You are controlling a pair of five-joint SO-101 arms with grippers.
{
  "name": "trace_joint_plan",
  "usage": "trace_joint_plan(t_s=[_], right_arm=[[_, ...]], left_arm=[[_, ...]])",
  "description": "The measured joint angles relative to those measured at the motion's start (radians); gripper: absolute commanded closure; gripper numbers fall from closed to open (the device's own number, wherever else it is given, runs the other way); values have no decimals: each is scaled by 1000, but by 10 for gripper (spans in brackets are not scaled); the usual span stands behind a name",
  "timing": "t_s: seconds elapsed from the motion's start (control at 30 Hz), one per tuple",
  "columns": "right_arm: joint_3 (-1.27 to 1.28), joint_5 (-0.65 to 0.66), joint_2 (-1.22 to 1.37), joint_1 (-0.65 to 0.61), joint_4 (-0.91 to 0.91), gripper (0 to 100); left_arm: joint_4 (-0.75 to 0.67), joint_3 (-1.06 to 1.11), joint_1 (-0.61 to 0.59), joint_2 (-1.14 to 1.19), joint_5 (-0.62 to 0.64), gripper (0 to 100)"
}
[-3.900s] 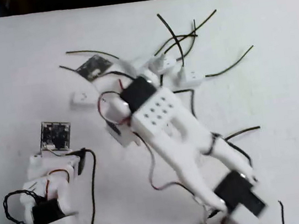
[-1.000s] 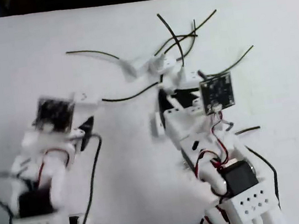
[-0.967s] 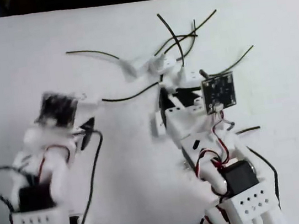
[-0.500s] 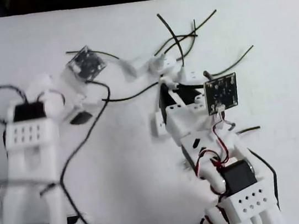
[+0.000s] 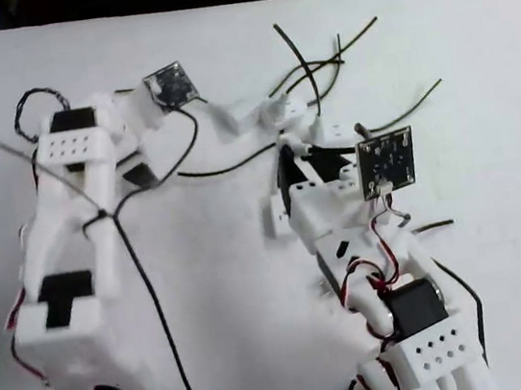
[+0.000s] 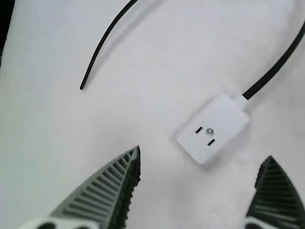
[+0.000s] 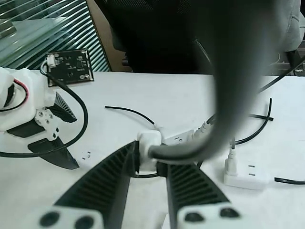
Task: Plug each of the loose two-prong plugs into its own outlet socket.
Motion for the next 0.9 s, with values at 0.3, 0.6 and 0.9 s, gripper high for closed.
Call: trace_joint_plan(t_s=[0.3,0.6,0.9], right_arm=[[0,0,0,0,0,981],[0,0,0,0,0,981],[0,0,0,0,0,981]], left_arm=[[66,-290,0,290,0,657],[301,-548,2,445,-38,660],[468,-646,2,505,-58,662]])
